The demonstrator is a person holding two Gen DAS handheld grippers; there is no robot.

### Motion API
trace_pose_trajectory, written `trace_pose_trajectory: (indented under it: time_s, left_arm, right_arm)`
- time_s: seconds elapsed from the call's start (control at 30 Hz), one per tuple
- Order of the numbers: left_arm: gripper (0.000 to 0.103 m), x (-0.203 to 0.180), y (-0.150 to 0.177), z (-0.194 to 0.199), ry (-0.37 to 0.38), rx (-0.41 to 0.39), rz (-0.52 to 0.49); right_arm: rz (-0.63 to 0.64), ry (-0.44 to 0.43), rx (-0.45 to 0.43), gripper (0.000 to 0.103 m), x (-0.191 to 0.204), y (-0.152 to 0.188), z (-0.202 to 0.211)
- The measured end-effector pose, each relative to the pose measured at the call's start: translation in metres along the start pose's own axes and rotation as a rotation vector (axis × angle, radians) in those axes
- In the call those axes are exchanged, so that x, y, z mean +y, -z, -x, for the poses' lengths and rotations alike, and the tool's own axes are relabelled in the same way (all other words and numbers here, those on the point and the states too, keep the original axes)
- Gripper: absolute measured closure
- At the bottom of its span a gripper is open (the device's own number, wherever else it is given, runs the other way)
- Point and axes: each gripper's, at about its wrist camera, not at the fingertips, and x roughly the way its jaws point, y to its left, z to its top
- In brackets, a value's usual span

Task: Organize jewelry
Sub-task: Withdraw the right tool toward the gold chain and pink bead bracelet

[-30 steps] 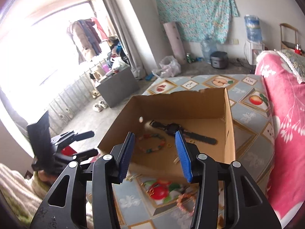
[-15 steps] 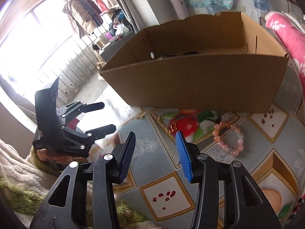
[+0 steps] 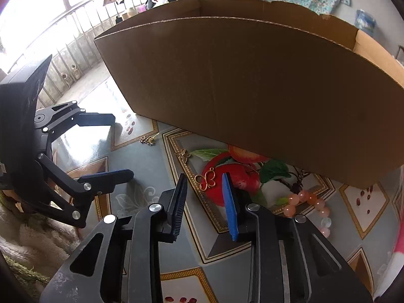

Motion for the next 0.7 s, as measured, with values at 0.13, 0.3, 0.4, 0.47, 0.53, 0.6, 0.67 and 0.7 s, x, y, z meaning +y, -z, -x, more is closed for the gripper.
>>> trace_pose_trajectory:
  time_s: [0.13, 0.3, 0.4, 0.47, 0.53, 0.6, 0.67, 0.7]
  left_arm:
    - [0.006, 0.001, -0.001, -0.004, -0.011, 0.000, 0.016]
    - [0.006, 0.002, 0.001, -0.004, -0.010, -0.012, 0.015]
    - [0.006, 0.002, 0.003, -0.003, -0.009, -0.019, 0.017]
    - [0.006, 0.002, 0.004, -0.002, -0.009, -0.018, 0.017]
    - [0.006, 0.003, 0.004, -0.003, -0.009, -0.017, 0.016]
    - [0.006, 0.003, 0.004, -0.003, -0.009, -0.020, 0.016]
    - [0.005, 0.002, 0.004, -0.003, -0.009, -0.021, 0.014]
    - [0.005, 0.002, 0.004, -0.002, -0.009, -0.021, 0.015]
  right_arm:
    - [0.059, 0.028, 0.006, 0.083, 0.008, -0.008, -0.007]
    - [0.120, 0.043, 0.024, 0.090, 0.020, -0.013, -0.011]
    - [0.118, 0.043, 0.023, 0.091, 0.020, -0.014, -0.012]
    - [0.092, 0.032, 0.017, 0.103, 0.018, -0.013, -0.010]
    - [0.058, 0.013, 0.021, 0.103, 0.012, -0.006, -0.003]
    - [0.042, 0.012, 0.019, 0.103, 0.008, -0.004, -0.001]
    - [0.027, 0.016, 0.021, 0.103, 0.006, -0.002, 0.001]
    - [0.020, 0.018, 0.023, 0.103, 0.003, 0.001, 0.003]
